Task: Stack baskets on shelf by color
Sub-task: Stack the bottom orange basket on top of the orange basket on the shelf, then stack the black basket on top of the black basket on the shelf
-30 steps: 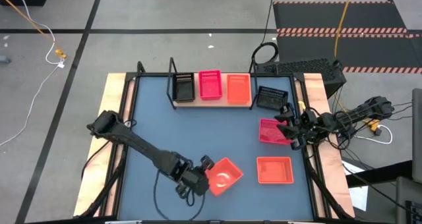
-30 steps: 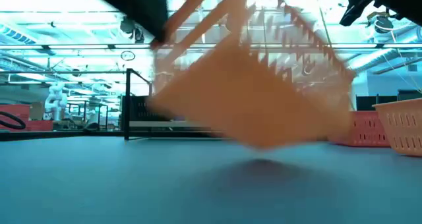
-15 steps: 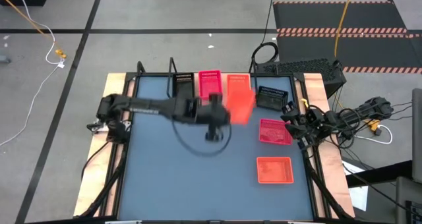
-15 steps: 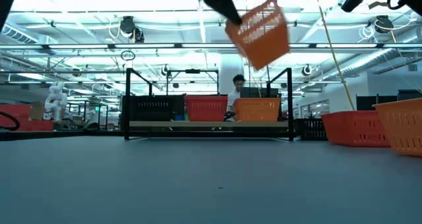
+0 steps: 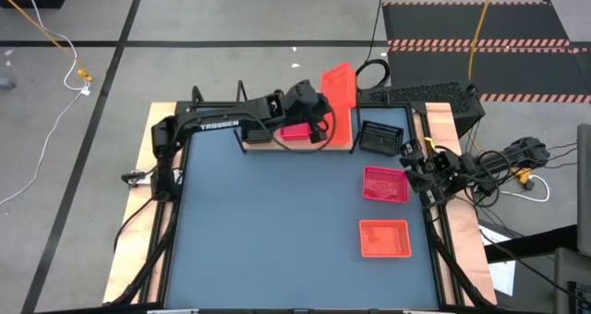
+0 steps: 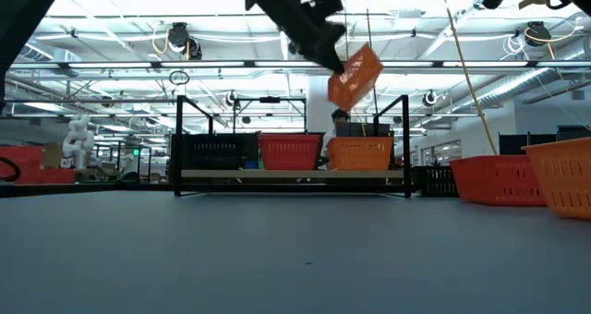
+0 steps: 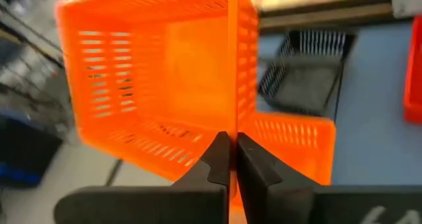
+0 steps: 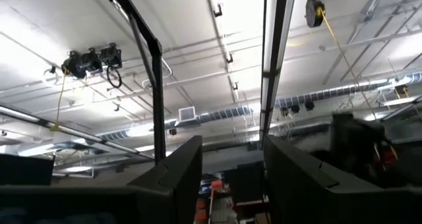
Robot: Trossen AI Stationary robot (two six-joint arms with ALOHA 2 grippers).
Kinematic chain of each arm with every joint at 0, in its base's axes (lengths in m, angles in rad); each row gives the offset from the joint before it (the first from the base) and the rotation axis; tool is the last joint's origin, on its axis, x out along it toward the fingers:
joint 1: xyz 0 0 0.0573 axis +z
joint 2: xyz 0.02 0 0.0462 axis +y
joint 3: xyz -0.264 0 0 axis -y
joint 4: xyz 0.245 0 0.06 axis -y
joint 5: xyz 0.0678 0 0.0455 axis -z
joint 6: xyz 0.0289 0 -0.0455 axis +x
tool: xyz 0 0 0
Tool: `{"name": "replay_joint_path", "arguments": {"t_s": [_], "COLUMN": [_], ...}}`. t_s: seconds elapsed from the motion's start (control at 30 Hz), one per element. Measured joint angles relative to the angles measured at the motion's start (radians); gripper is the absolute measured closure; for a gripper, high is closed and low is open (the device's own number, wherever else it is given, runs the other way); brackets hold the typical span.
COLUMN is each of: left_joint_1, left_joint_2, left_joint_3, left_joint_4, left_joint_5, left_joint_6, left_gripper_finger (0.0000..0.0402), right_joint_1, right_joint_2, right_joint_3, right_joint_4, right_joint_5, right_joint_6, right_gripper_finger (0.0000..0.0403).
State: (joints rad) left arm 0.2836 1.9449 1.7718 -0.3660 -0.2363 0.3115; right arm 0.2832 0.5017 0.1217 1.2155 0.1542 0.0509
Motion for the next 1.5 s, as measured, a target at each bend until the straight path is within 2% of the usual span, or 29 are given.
{"name": "replay_joint_path", "arguments": {"t_s": [0.23,0.43,0.6,0.77,0.97,1.33,1.5], "left_joint_1": [-0.038,-0.077,-0.089,-0.1,-0.103,-0.103,-0.103], "left_joint_2": [0.034,0.067,0.105,0.123,0.125,0.124,0.081], "left_joint_3": [-0.001,-0.001,-0.001,-0.001,-0.001,-0.001,-0.002], "left_joint_4": [-0.057,-0.085,-0.1,-0.115,-0.134,-0.134,-0.111], "left_joint_5": [-0.003,-0.154,-0.183,-0.183,-0.183,-0.183,-0.182], "left_joint_6": [-0.082,-0.098,-0.082,-0.072,-0.041,0.045,0.089], "left_gripper_finger": [0.0397,0.0383,0.0391,0.0394,0.0359,0.0315,0.0291], "right_joint_1": [0.0,0.0,0.0,0.0,0.0,-0.001,-0.02], "right_joint_2": [-0.041,-0.05,-0.049,-0.05,-0.05,-0.045,-0.002], "right_joint_3": [0.05,0.113,0.156,0.18,0.197,0.232,0.298], "right_joint_4": [-0.089,-0.188,-0.253,-0.284,-0.287,-0.315,-0.474], "right_joint_5": [0.001,0.001,0.018,0.108,0.236,0.279,0.475], "right_joint_6": [-0.022,-0.045,-0.115,-0.214,-0.349,-0.529,-0.578], "right_gripper_finger": [0.0248,0.0248,0.0248,0.0248,0.0248,0.0248,0.0248]}}
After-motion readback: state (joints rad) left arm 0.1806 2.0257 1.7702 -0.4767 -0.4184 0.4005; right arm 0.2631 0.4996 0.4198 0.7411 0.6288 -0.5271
